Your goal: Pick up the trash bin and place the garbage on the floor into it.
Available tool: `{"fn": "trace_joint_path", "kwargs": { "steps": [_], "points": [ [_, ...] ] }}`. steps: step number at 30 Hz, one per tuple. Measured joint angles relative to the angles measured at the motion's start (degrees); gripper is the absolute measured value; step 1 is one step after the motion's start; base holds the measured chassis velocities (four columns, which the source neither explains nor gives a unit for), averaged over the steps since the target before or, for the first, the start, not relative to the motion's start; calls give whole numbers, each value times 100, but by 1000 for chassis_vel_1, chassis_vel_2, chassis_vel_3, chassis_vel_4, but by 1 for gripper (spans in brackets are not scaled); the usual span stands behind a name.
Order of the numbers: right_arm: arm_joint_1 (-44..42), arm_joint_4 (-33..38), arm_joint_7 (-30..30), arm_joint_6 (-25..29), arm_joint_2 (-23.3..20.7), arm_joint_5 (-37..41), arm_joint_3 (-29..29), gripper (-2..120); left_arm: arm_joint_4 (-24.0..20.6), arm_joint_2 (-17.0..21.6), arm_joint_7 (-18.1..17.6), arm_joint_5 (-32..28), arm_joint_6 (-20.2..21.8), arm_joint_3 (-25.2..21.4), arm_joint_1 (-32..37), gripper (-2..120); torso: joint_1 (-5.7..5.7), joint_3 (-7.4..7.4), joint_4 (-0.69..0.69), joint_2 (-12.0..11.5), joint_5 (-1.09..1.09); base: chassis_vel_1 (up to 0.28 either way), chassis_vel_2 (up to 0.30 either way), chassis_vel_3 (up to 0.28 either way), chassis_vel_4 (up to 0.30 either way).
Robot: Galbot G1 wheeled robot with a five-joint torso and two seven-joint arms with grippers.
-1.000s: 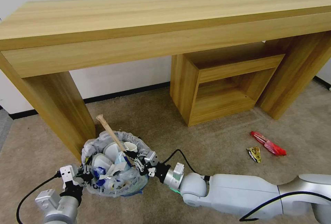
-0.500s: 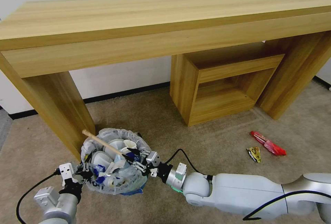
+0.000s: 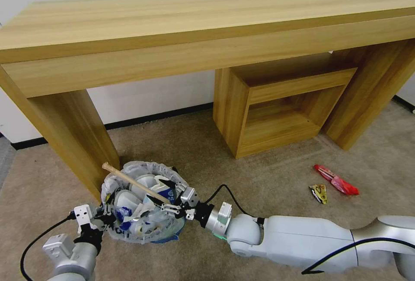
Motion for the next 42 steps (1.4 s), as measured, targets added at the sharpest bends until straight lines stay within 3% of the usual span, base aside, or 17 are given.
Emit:
{"fn": "trace_joint_path", "kwargs": {
  "steps": [5,14,17,20,25,32,42],
  "points": [
    [-138,187,6,-5,-99,12,237,62,69,3,-2,6,1,1,-13,3,0,0,1,0,0,0,0,0,0],
    [-940,691,270,-248,-560,291,1663,67,78,41,-4,13,1,-9,37,3,0,0,0,0,1,0,0,0,0],
    [-1155,795,395,-329,-741,330,2139,76,77,50,-4,16,1,-18,51,3,0,0,0,0,1,0,0,0,0],
    [-1377,901,773,-553,-1074,337,2806,83,-1,-13,5,57,-21,-80,180,3,0,0,0,0,1,0,0,0,0],
    [-1665,964,1169,-849,-1285,231,3466,92,-58,-88,10,110,-47,-112,230,3,0,0,2,0,0,0,0,0,0],
    [-2704,948,1949,-1367,-1553,-190,4752,100,25,-64,17,200,-60,-103,233,3,0,0,0,0,1,0,0,0,0],
    [-3287,802,2248,-1438,-1440,-523,5297,100,93,-41,17,242,-64,-95,232,3,0,0,0,0,0,0,0,0,0]
  ]
}}
